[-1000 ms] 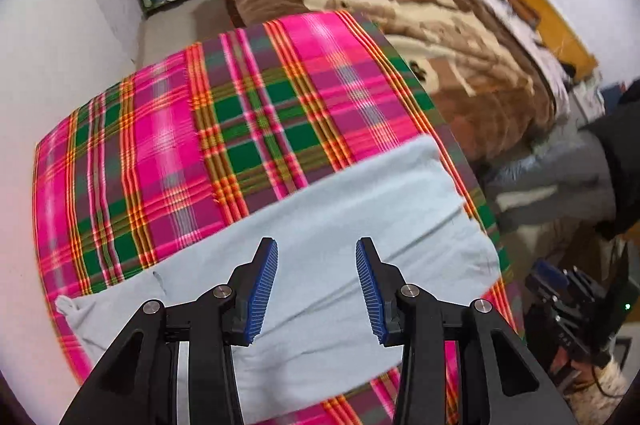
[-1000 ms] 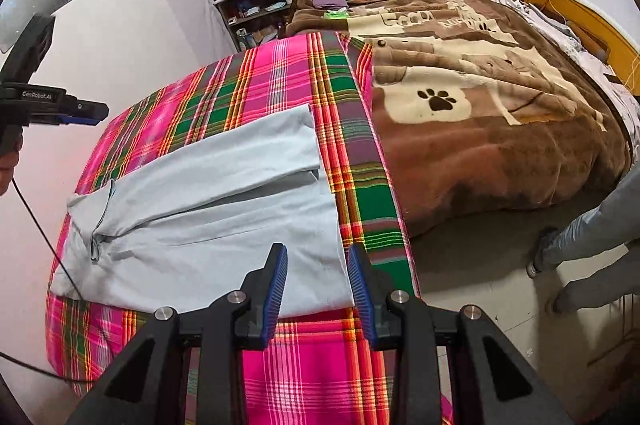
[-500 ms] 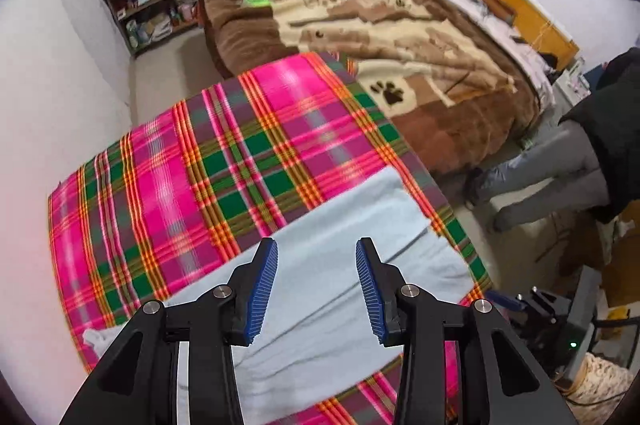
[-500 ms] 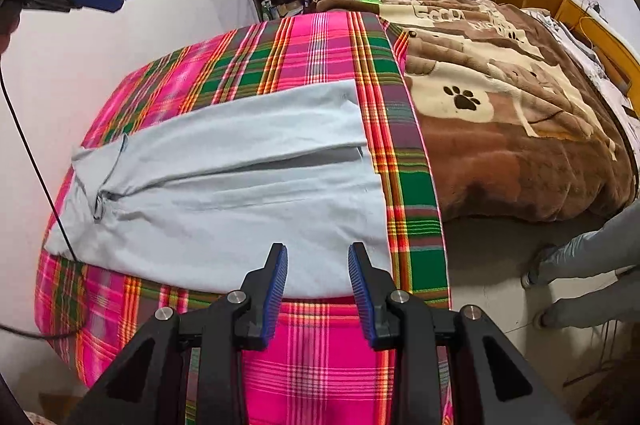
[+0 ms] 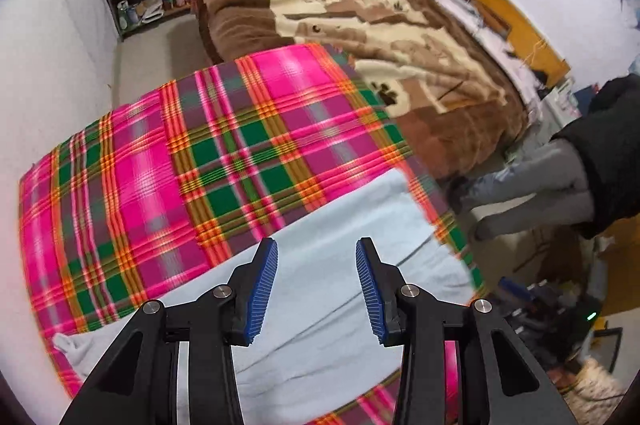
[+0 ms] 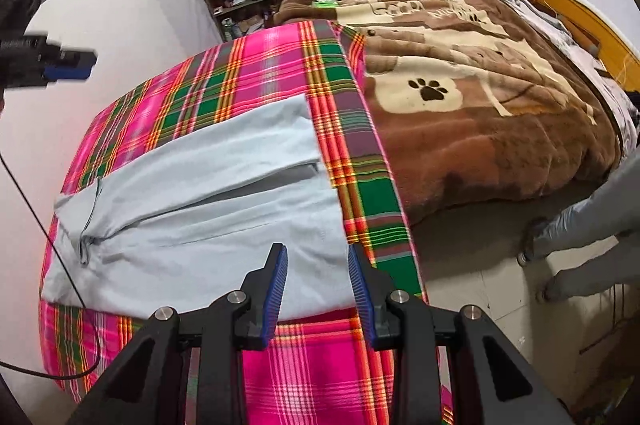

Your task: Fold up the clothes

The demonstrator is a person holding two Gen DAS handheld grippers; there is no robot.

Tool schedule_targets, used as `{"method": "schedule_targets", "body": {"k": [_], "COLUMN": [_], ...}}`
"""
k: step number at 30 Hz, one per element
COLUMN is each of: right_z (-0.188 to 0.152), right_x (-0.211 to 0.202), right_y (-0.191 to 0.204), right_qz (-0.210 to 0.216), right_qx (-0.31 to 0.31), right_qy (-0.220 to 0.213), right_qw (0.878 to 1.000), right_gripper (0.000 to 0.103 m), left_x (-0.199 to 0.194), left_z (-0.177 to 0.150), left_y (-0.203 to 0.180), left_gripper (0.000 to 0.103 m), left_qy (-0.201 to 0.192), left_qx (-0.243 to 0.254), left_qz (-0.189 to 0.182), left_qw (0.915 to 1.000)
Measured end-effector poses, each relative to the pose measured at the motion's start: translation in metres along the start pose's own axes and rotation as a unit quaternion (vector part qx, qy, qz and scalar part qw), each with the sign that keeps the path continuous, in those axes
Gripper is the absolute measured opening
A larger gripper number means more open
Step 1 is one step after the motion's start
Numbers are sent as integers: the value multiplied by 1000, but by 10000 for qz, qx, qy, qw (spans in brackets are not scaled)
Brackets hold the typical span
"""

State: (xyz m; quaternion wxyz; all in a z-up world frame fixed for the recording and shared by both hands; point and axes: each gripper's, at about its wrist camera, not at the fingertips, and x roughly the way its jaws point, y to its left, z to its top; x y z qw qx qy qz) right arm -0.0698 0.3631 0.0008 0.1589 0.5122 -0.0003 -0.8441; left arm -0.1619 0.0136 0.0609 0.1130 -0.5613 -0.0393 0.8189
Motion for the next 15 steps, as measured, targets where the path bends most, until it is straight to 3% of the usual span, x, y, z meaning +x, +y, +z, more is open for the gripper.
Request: {"method": "schedule_targets", "body": {"k": [15], "right_z": [-13], "right_x": [37], "right_y": [-11], "right_qz": [51], "right_qx": [289], "right_qy": [298], "right_qw": [9991], "right_gripper": [33], "left_x": [56], "left_z": [-33], "left_y": [4], "left_gripper": [43], "left_qy": [514], "left_qx": [209], "left_qz": [-153], "left_qw": [9983]}}
